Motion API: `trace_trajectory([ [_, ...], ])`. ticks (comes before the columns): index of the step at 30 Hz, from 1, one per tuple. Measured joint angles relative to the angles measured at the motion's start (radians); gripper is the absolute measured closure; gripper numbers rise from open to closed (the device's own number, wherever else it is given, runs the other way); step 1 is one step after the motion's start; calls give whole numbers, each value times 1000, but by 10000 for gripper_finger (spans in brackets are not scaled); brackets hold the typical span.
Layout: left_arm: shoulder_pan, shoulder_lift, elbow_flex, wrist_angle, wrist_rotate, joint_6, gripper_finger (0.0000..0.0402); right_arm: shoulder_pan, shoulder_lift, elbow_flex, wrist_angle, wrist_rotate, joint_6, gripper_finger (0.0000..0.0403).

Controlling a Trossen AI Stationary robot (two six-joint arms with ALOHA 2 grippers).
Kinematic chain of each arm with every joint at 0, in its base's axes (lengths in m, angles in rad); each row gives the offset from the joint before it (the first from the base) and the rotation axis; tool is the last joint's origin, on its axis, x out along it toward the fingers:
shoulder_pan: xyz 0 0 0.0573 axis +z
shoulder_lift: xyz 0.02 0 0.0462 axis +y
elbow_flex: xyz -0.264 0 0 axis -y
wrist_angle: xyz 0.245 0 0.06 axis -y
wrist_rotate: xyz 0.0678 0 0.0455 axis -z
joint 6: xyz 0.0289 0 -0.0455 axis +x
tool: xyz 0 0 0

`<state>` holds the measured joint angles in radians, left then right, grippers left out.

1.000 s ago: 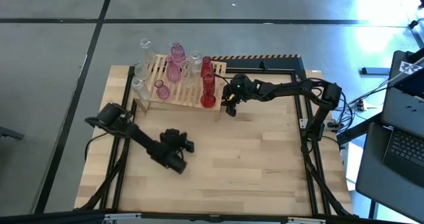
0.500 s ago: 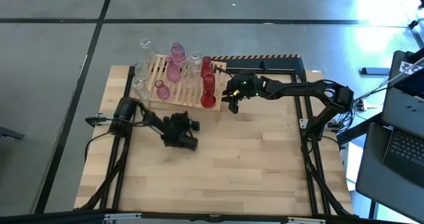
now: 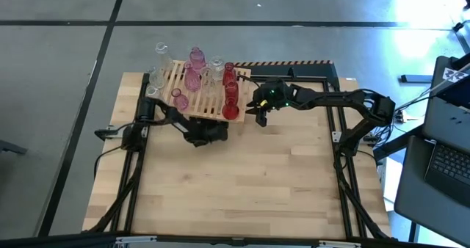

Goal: Sort vases onto shelf
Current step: Adjust the transparent vase on the shelf

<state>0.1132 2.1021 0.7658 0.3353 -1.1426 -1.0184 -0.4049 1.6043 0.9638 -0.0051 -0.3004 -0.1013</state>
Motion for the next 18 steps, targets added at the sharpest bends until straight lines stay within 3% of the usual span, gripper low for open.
trace_trajectory([
  [10, 62, 0, -1, -5, -10, 173, 402, 0, 0, 0, -18, 44, -15, 306],
  [18, 133, -1, 0, -11, -10, 202, 402, -1, 0, 0, -67, 64, -51, 306],
])
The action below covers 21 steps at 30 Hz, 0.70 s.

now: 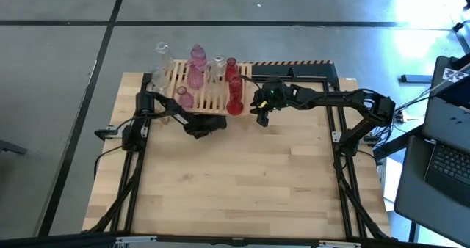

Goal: Sort vases onto shelf
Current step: Adjust the transparent vase on the shelf

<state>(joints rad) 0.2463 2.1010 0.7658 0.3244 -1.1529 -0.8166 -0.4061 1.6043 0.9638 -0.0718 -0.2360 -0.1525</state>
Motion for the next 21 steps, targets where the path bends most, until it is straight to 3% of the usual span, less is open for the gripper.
trace_trajectory([
  [21, 24, 1, -3, 111, 78, 66, 401, 2, 0, 0, -43, 12, 22, 306],
])
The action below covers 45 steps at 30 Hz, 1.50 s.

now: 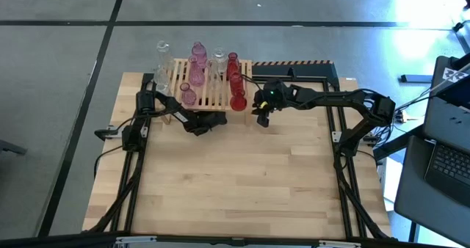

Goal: Sort vases onto shelf
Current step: Adjust the transparent vase on the shelf

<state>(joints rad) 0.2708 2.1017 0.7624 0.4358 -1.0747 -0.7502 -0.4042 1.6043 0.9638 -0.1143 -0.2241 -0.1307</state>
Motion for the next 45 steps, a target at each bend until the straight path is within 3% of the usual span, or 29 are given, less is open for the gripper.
trace_trajectory([
  [2, -19, 0, 1, 0, 6, 3, 401, 10, -10, 0, -43, 12, 0, 306],
  [7, -69, 0, 2, -2, 14, 1, 401, 54, -70, 0, -137, 181, -16, 306],
  [10, -92, 0, 2, -3, 14, -2, 401, 68, -96, 0, -167, 229, -16, 306],
  [19, -192, -1, 4, -93, 11, -85, 401, 64, -169, 0, -228, 259, -2, 306],
  [27, -415, -60, -2, -136, 26, -115, 401, 64, -269, 0, -274, 260, 22, 306],
  [31, -559, -195, -2, -134, 138, -51, 401, 64, -329, 0, -298, 259, 37, 306],
  [37, -684, -549, 0, -124, 150, 181, 401, 65, -405, 0, -301, 252, 58, 306],
  [45, -643, -1065, 101, -113, 81, 634, 402, 64, -445, 0, -151, 229, 78, 306],
])
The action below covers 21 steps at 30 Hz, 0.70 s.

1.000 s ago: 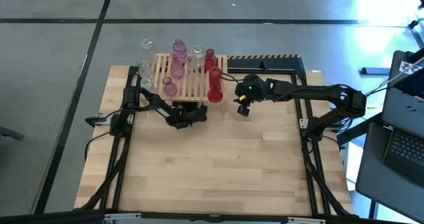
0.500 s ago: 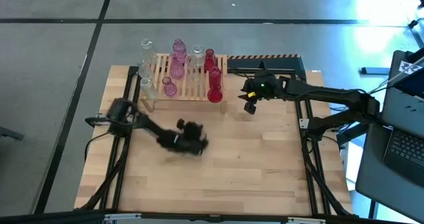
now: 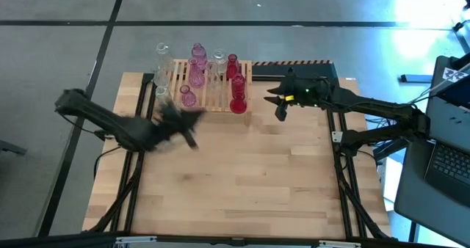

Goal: Sort vases onto shelf
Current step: Adjust the transparent vase on the shelf

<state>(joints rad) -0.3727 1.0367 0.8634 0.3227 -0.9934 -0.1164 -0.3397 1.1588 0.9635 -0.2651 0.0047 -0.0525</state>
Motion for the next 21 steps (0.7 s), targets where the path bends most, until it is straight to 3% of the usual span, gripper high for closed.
trace_trajectory([
  [4, 41, -158, 111, -16, -142, 226, 402, 0, 1, 0, 98, -8, 0, 306],
  [9, 60, -275, 212, -219, -565, 317, 402, 0, 1, 0, 113, 11, 1, 306],
  [21, 155, -512, 155, -292, -551, 340, 402, -1, 1, 0, 179, 40, 103, 306],
])
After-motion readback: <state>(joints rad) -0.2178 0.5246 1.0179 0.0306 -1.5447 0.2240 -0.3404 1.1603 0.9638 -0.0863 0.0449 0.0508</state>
